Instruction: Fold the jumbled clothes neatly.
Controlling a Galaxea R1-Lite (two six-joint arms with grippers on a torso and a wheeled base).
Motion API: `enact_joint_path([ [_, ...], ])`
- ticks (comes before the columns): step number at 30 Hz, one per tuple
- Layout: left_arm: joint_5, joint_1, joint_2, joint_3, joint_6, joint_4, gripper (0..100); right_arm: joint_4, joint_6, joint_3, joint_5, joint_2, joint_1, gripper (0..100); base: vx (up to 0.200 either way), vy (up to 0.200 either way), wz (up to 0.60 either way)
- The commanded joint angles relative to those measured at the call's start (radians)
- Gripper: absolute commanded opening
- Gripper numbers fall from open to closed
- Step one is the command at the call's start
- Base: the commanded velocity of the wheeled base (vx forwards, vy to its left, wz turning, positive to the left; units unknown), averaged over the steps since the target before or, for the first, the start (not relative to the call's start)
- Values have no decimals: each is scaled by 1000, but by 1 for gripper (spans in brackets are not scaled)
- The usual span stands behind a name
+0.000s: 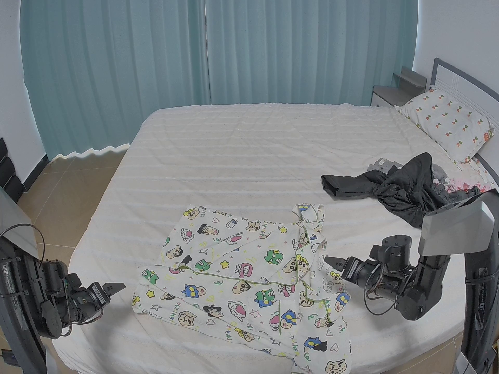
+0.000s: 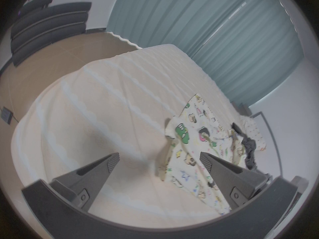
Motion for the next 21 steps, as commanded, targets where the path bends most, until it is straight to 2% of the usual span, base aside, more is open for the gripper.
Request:
enact_joint_path([
  [1, -40, -34, -79, 20, -92, -4, 100, 177, -16, -193, 4, 89, -36, 100, 0, 0, 0],
  [3, -40, -34, -79, 20, -92, -4, 100, 177, -16, -193, 4, 89, -36, 100, 0, 0, 0],
  [4, -37, -46, -67, 20, -103, -4, 100, 289, -40, -249, 4, 81, -36, 100, 0, 0, 0],
  [5, -37, -47, -64, 20, -103, -4, 100, 328, -47, -274, 3, 80, -36, 100, 0, 0, 0],
  [16, -28, -46, -56, 20, -105, -4, 100, 386, -65, -337, 4, 103, -22, 100, 0, 0, 0],
  [17, -28, -46, -56, 20, -105, -4, 100, 387, -67, -337, 4, 101, -21, 0, 0, 0, 0],
  [21, -26, -46, -56, 20, -103, -4, 100, 435, -117, -345, 6, 100, -13, 0, 0, 0, 0],
])
